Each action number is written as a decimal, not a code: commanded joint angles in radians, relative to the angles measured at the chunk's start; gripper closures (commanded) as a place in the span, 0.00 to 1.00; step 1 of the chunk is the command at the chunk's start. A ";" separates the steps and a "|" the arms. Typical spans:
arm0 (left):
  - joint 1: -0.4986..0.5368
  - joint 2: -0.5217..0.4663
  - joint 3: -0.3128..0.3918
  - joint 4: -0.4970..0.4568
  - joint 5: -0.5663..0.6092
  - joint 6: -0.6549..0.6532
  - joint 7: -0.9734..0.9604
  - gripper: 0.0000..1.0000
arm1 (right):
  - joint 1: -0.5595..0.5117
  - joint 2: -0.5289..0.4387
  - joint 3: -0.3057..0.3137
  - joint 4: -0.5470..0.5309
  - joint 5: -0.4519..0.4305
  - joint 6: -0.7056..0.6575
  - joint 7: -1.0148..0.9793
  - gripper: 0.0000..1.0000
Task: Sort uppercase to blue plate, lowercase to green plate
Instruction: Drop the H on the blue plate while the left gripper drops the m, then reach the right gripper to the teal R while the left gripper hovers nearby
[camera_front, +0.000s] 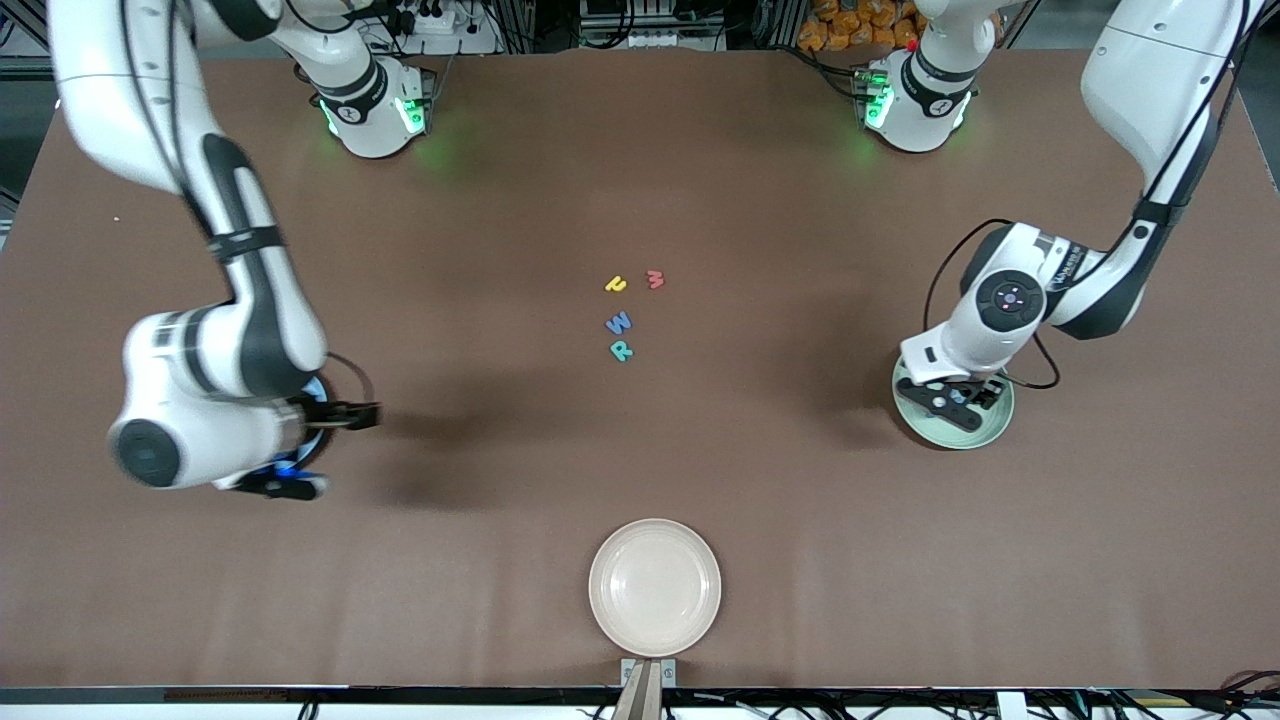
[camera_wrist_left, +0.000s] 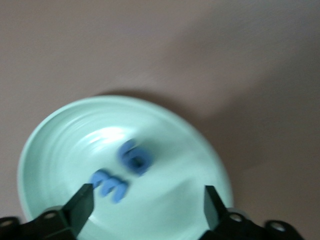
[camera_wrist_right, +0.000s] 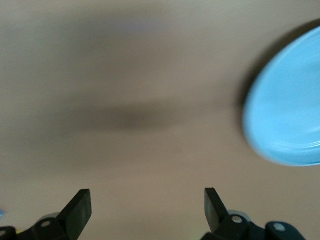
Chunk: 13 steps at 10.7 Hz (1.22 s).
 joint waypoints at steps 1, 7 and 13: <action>-0.017 -0.025 -0.088 -0.003 -0.130 -0.041 -0.059 0.00 | 0.114 0.004 -0.006 -0.005 0.035 0.009 0.097 0.00; -0.060 -0.025 -0.295 0.035 -0.153 -0.076 -0.489 0.00 | 0.422 0.081 -0.008 -0.007 0.071 0.277 0.358 0.00; -0.113 -0.021 -0.297 0.037 -0.153 -0.076 -0.581 0.00 | 0.551 0.121 -0.008 -0.033 -0.083 0.455 0.251 0.00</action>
